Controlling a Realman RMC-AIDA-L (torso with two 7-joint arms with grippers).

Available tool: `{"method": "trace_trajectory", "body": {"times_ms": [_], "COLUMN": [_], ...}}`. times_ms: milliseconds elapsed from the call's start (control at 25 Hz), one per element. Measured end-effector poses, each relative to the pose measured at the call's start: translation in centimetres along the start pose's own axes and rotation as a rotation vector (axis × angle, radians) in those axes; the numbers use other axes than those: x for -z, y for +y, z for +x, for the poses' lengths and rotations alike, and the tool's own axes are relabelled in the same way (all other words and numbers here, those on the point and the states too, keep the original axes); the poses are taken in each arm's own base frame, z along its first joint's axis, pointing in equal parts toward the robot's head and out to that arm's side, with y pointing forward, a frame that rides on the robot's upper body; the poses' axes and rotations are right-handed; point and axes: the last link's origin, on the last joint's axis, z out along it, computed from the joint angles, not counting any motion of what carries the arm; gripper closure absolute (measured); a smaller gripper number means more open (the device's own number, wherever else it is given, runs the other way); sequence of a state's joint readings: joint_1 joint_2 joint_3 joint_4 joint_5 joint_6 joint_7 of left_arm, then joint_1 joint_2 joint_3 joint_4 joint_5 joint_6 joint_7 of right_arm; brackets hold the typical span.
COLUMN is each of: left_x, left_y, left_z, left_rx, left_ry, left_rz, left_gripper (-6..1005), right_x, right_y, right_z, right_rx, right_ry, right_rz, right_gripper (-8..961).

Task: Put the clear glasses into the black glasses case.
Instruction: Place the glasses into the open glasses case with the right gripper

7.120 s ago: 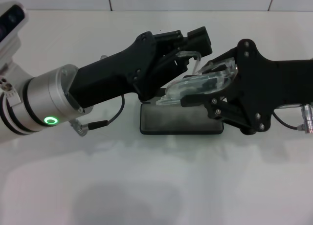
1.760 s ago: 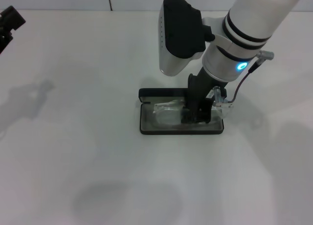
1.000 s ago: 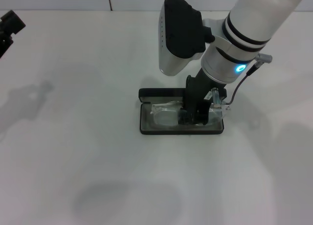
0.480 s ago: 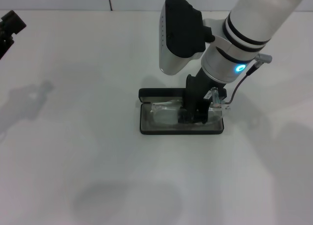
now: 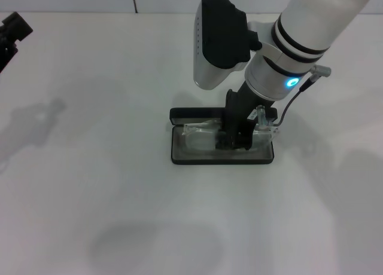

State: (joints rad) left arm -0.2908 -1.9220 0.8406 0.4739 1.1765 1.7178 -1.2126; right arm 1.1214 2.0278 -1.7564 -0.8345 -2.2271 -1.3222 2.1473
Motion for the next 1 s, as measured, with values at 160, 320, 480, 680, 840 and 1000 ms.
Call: {"method": "trace_trajectory", "body": {"times_ms": [160,320,480,680,840,1000], "left_x": [0.07,0.14,0.12,0.19,0.3,0.34], "left_y": [0.01,0.03,0.05,0.1,0.12,0.13], "left_z": [-0.02,-0.06,-0.09,-0.18,-0.24,-0.25], "left_rx": [0.0,0.001,0.002,0.004,0.006,0.007], "left_ry": [0.0,-0.001,0.0,0.0,-0.001,-0.001], "left_rz": [0.002,0.003,0.003,0.005,0.008,0.009], "left_gripper": [877,877,877,876,876,876], "right_x": [-0.04,-0.06,-0.07,-0.06,0.07,0.3], "right_y": [0.0,-0.02,-0.02,-0.02,-0.02,0.09], "right_z": [0.0,0.01,0.01,-0.02,-0.24,-0.48], "right_rx": [-0.007,-0.007,-0.008,-0.009,-0.004,0.003], "right_ry": [-0.005,-0.006,-0.007,-0.007,-0.012,-0.022], "right_rz": [-0.004,-0.002,-0.001,-0.001,0.003,0.004], "right_gripper": [785,784,784,785,785,785]}}
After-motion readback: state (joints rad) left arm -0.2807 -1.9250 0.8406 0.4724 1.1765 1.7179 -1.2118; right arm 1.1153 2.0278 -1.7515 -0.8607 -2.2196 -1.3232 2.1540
